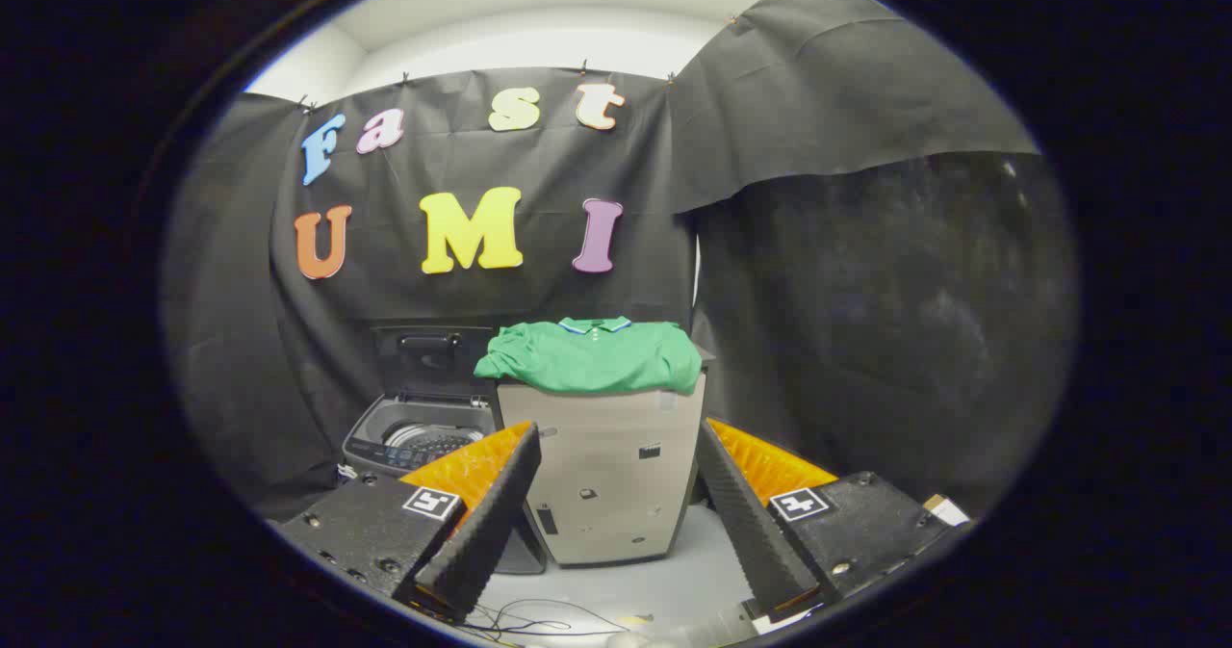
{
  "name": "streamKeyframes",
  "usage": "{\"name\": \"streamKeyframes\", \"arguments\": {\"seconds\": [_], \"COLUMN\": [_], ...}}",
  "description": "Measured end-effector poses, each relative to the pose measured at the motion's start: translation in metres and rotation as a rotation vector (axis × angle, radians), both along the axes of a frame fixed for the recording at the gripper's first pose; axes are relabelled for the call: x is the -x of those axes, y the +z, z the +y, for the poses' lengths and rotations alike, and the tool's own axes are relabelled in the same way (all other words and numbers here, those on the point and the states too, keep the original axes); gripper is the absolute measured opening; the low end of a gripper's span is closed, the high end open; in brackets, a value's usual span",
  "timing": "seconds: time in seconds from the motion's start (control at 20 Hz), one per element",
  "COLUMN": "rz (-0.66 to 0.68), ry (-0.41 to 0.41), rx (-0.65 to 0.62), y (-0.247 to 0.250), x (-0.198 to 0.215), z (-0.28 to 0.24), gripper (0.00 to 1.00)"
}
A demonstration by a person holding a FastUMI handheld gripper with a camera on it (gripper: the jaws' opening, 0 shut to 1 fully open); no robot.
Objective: Put the clothes into the washing machine and then close the washing machine lid.
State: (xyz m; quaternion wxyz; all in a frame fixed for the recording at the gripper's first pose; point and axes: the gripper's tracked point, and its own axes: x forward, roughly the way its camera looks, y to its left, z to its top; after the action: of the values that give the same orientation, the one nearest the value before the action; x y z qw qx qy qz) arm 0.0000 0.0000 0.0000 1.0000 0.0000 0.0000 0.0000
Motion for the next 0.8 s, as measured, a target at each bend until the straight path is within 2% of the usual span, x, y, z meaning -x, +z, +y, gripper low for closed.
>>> {"name": "streamKeyframes", "arguments": {"seconds": [0.8], "rz": [-0.037], "ry": [-0.005], "rx": [0.047], "y": [0.026], "x": [-0.012], "z": [0.013], "gripper": [1.0]}}
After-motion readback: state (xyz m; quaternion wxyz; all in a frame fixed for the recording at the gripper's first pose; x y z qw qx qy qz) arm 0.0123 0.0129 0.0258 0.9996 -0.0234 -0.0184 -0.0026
